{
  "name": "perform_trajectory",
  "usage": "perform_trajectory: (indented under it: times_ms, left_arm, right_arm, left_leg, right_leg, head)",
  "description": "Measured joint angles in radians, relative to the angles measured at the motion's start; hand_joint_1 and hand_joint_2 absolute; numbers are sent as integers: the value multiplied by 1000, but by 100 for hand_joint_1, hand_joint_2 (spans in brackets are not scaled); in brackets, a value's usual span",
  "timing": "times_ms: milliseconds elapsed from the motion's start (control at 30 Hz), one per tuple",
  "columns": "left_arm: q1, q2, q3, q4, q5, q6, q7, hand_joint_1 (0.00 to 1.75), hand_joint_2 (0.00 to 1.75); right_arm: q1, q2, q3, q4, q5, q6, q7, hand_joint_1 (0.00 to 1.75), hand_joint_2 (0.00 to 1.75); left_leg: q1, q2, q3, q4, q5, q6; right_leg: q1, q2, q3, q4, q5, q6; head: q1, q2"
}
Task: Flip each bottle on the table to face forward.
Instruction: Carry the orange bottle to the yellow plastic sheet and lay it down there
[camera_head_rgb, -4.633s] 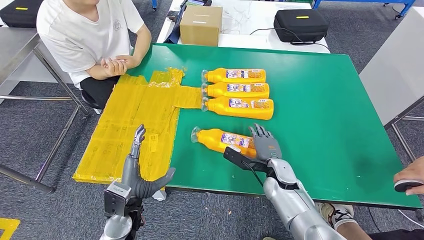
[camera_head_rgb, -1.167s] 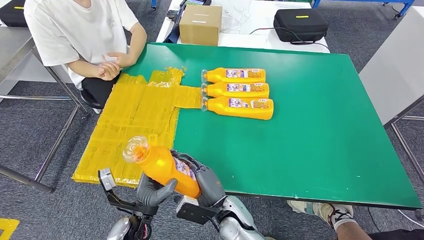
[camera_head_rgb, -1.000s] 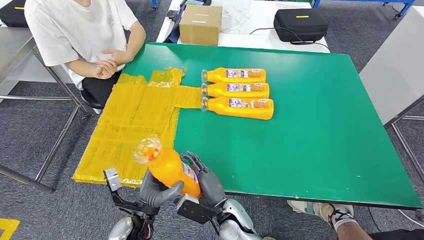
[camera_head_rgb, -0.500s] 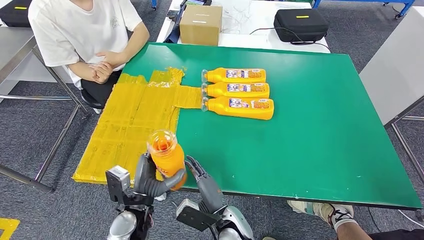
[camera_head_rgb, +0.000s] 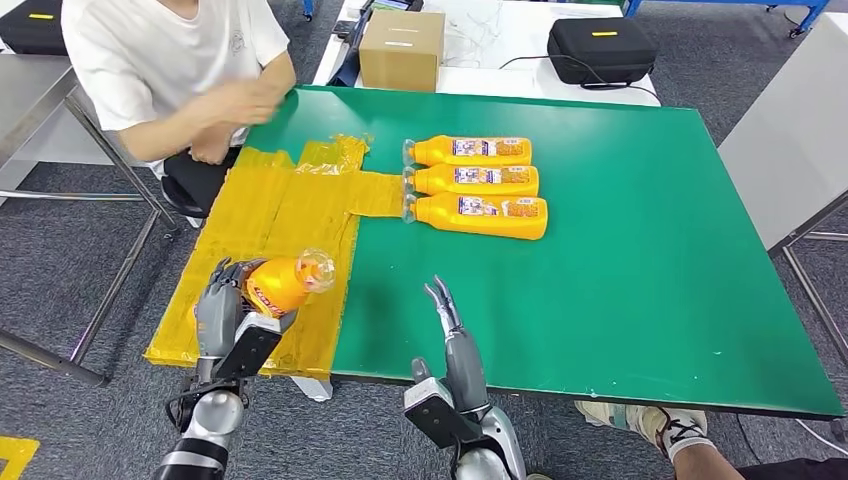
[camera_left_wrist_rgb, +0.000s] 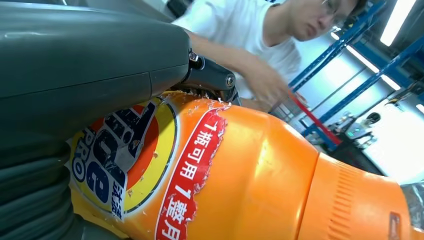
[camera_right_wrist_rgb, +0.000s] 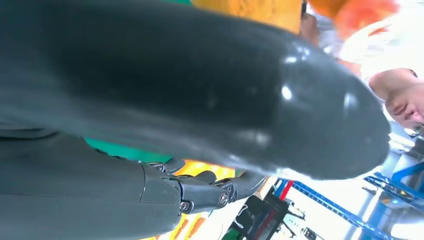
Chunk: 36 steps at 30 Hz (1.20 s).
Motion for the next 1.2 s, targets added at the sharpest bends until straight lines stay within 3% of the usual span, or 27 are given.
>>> perform_trajectory:
  times_ms: [300,567,633,767,800,1033,1200]
  left_arm:
    - [-118,79,10,210,-263,63,101,175,175]
    - [-243,151,-92,427,-514,-102,173,165,175]
    - [-280,160,-115,471,-507,-164,152,141,175]
    - [-332,172,-144,532,-474,-252,116,12,175]
    - [-342,175,-149,543,-462,-273,106,0,175]
    - [-383,186,-173,593,-412,-377,83,0,175]
    - [-441,198,-193,639,-361,-540,149,0,175]
  right_arm:
    - [9,1,-1,-2,-25,23,-23,0,0]
    - [9,10,10,8,-37,52,-36,0,0]
    - [9,11,11,11,-37,55,-40,0,0]
    - [8,13,12,19,-39,55,-52,0,0]
    - [8,14,12,22,-41,55,-53,0,0]
    - [3,18,12,38,-56,57,-63,0,0]
    - [-13,22,13,59,-76,57,-69,0,0]
  left_leg:
    - [0,0,0,0,0,0]
    - [0,-2,1,0,0,0]
    - [0,-5,3,0,0,0]
    - [0,-8,9,-1,0,0]
    - [0,-8,11,-1,0,0]
    - [0,-9,14,-1,1,0]
    - [0,-10,16,-1,1,0]
  right_leg:
    - [0,0,0,0,0,0]
    - [0,-1,2,0,0,0]
    - [0,-4,6,0,-1,-1]
    - [0,-7,13,0,-2,-2]
    - [0,-7,14,0,-2,-2]
    - [0,-8,18,0,-2,-2]
    - [0,-9,20,0,-2,-2]
  head:
    - [0,0]
    - [0,0]
    - [0,0]
    - [0,0]
    - [0,0]
    - [0,0]
    - [0,0]
